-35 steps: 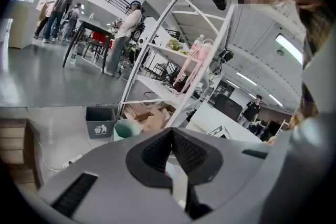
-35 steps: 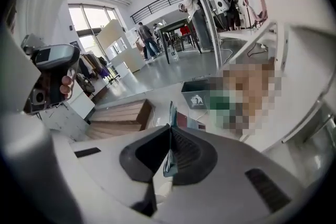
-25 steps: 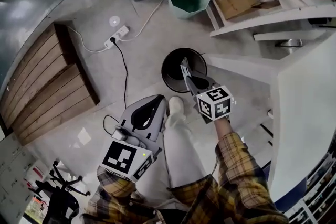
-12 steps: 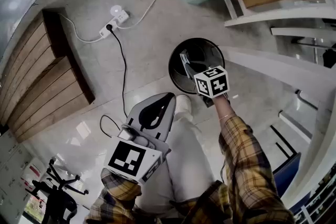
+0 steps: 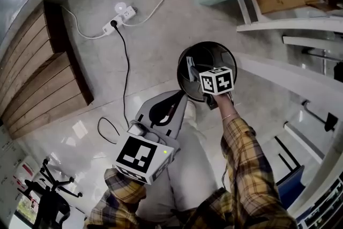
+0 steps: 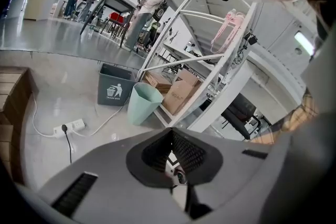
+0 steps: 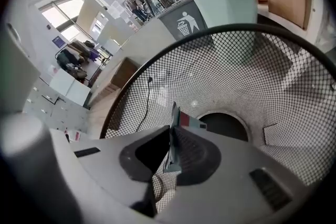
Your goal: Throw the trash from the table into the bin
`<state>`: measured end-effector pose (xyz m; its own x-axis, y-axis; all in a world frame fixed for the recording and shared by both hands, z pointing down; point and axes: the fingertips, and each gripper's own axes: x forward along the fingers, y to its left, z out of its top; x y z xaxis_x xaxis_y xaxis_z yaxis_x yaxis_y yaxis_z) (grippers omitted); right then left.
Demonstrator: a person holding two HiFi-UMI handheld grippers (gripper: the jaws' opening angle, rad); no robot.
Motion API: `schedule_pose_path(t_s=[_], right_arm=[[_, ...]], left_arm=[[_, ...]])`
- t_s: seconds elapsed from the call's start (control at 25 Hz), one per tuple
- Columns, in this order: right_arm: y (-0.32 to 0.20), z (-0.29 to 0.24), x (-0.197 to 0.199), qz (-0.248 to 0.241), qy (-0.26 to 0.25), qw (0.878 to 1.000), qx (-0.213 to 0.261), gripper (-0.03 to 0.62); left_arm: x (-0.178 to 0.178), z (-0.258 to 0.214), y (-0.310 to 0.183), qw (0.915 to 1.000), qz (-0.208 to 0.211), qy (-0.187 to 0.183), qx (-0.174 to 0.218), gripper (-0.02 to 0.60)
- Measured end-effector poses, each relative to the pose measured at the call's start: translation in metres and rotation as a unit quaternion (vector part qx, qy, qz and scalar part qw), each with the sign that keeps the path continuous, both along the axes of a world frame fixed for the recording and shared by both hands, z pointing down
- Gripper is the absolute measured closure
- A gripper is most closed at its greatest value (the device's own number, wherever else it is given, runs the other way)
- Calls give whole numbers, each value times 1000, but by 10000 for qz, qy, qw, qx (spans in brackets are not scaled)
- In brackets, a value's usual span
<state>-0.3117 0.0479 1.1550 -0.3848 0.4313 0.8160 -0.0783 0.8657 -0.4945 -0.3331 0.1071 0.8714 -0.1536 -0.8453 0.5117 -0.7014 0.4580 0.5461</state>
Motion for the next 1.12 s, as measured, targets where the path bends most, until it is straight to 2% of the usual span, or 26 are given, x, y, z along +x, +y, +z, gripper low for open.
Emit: schedule_pose_path(t_s=[0.12, 0.2, 0.28, 0.56, 0.92, 1.12], right_arm=[[-4, 1, 4, 6, 43, 10000, -8, 586], [-3, -1, 6, 77, 64, 9998, -144, 537], [-1, -4, 8, 84, 95, 9996, -250, 522], [-10, -30, 13, 138, 14, 9998, -116, 520], [-7, -121, 31, 199, -110, 9997, -38, 520], [-8, -196, 38, 321, -264, 9991, 46, 520]], left_arm=[[4, -3, -1, 10000, 9, 31, 4, 574], [9, -5, -1, 10000, 28, 34, 4, 574], [15, -9, -3, 10000, 27, 45, 11, 574], [28, -24, -2, 9998, 84, 117, -143, 574], [44, -100, -3, 9997, 166, 152, -48, 574], [56, -164, -7, 9993, 368, -33, 99, 574]])
